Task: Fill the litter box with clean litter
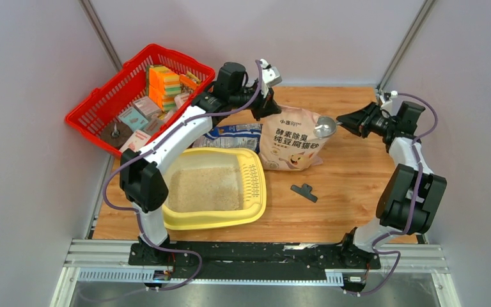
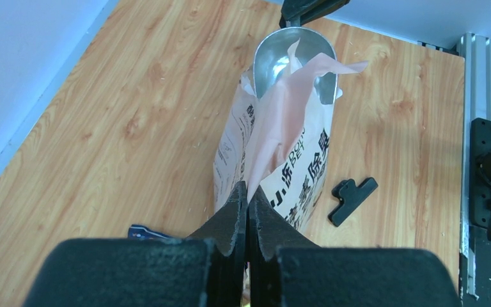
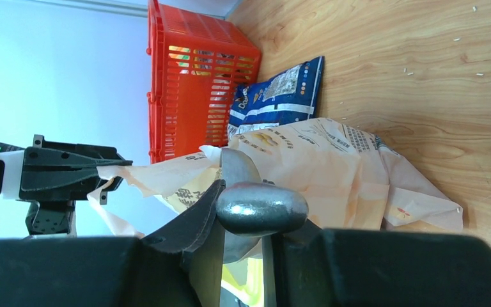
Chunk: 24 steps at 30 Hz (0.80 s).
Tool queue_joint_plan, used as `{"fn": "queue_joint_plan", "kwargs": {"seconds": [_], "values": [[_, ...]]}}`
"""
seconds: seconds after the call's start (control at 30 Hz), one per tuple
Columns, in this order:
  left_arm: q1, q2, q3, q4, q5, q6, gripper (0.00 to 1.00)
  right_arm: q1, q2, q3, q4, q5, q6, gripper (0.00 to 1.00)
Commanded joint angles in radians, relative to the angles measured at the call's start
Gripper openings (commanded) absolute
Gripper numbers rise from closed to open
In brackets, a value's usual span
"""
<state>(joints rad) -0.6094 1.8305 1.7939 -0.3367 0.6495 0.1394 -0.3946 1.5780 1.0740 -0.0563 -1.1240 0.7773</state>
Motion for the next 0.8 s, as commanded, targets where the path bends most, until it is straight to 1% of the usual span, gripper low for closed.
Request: {"fn": "queue_joint_plan", "kwargs": {"seconds": [0.0,0.17,0.27,0.33,0.63,0.7,0.73,0.77], "values": [[0.017,-0.085,0.045,0.077,-0.016,0.039,0.0,-0.026,-0.004,0.067,0.012,-0.115,-0.038,0.0],[0.017,-0.082,0.047,0.076,-0.028,0.032,0.0,-0.047,-0.013,0.109,-0.017,-0.119,-0.059,0.0],[0.017,-0.08,0.045,0.077,-0.034,0.028,0.0,-0.062,-0.01,0.121,-0.057,-0.114,-0.101,0.0],[0.019,-0.08,0.042,0.076,-0.034,0.026,0.0,-0.072,-0.004,0.115,-0.079,-0.115,-0.122,0.0],[0.019,-0.079,0.044,0.08,-0.028,0.02,0.0,-0.107,0.011,0.087,-0.082,-0.097,-0.144,0.0],[0.017,-0.079,0.042,0.082,-0.027,0.017,0.0,-0.112,0.019,0.081,-0.054,-0.089,-0.121,0.0],[0.017,-0.079,0.042,0.08,-0.03,0.016,0.0,-0.121,0.02,0.07,-0.025,-0.092,-0.089,0.0],[0.017,-0.08,0.041,0.079,-0.031,0.012,0.0,-0.124,0.02,0.061,0.013,-0.094,-0.023,0.0]]}}
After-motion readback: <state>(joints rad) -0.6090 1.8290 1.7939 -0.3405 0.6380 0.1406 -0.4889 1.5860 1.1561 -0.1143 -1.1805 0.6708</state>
